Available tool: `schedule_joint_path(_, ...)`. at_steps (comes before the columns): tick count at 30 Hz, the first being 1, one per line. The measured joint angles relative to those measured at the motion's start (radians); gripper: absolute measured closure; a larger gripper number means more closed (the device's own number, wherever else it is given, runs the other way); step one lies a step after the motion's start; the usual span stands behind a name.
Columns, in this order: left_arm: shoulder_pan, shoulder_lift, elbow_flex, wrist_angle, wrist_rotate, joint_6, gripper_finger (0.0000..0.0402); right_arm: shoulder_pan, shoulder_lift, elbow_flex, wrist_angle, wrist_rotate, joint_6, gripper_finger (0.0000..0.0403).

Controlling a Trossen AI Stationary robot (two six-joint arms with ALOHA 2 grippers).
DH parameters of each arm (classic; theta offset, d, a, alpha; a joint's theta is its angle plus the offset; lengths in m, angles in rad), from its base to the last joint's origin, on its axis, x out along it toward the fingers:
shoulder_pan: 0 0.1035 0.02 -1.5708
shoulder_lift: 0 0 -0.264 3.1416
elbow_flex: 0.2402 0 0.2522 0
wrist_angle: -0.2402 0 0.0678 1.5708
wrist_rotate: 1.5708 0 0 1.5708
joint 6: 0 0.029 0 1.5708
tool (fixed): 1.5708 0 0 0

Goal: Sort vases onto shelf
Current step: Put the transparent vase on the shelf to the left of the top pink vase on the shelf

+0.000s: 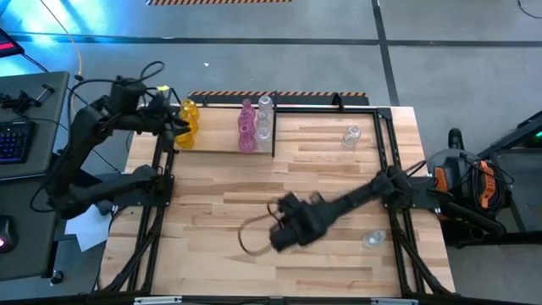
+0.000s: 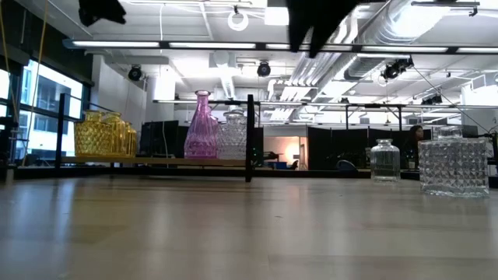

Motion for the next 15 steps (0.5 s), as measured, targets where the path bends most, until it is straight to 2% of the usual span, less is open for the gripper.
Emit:
schedule_joint_path(5, 0.0, -0.068, 0.0, 0.025, 0.005, -0.048, 0.0298, -0.154, -0.002, 0.071, -0.08, -0.056, -0.358, 0.0285)
schedule_joint_path(9, 0.0, -0.116, 0.0, 0.002, 0.003, -0.068, 0.0298, -0.293, -0.008, 0.117, -0.124, -0.072, -0.573, 0.0285)
schedule_joint_path(15, 0.0, -0.204, -0.001, -0.062, -0.017, -0.085, 0.0298, -0.51, -0.077, 0.141, -0.128, -0.058, -0.734, 0.0285)
